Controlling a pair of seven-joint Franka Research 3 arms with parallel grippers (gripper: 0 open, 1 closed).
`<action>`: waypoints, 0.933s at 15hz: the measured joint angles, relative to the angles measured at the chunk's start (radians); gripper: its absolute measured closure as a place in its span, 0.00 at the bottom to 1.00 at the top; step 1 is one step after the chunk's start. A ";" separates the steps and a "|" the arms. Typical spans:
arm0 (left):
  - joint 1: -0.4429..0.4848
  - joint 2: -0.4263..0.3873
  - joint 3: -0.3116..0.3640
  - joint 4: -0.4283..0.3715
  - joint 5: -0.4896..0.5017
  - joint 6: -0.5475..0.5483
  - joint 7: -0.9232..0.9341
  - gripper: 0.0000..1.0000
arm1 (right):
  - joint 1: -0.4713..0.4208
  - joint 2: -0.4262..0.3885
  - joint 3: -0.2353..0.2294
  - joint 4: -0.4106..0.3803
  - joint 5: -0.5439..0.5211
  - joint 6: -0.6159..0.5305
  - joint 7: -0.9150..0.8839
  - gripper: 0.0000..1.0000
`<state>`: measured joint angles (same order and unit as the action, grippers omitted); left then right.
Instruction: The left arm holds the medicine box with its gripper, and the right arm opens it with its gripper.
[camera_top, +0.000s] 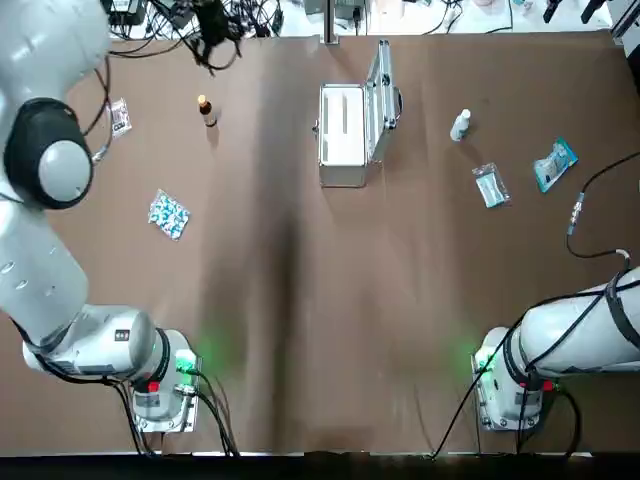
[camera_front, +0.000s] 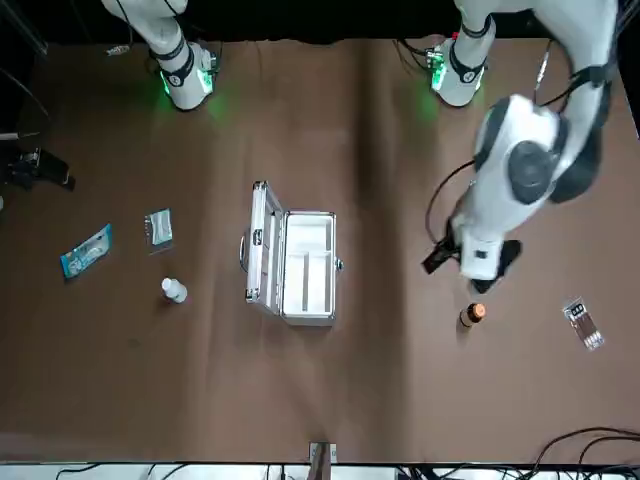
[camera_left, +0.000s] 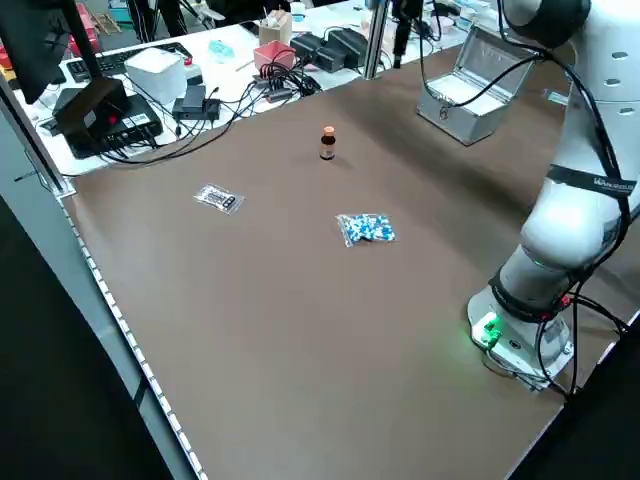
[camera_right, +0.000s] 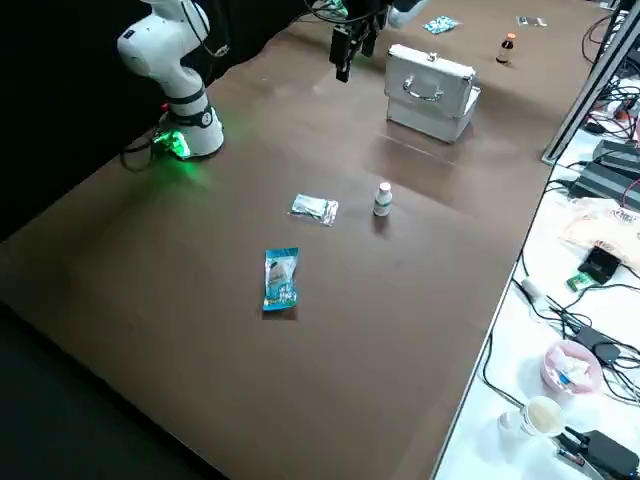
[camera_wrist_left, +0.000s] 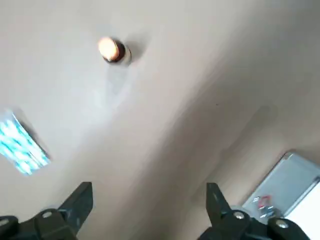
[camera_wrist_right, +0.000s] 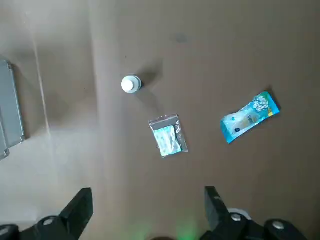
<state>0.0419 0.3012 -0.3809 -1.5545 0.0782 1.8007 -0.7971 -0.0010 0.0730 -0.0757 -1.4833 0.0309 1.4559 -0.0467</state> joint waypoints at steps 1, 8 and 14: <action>0.030 -0.020 0.000 0.000 0.000 -0.024 0.121 0.00 | 0.000 0.000 0.000 0.000 0.000 0.000 0.000 0.01; 0.177 -0.104 0.002 0.077 0.000 -0.126 0.561 0.00 | 0.000 0.000 0.000 0.000 0.000 0.000 0.000 0.01; 0.230 -0.122 0.002 0.154 0.000 -0.240 0.674 0.00 | 0.000 0.000 0.000 0.000 0.000 0.000 0.000 0.01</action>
<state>0.2718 0.1794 -0.3791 -1.4010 0.0786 1.5608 -0.1234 -0.0011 0.0730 -0.0756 -1.4838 0.0304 1.4559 -0.0470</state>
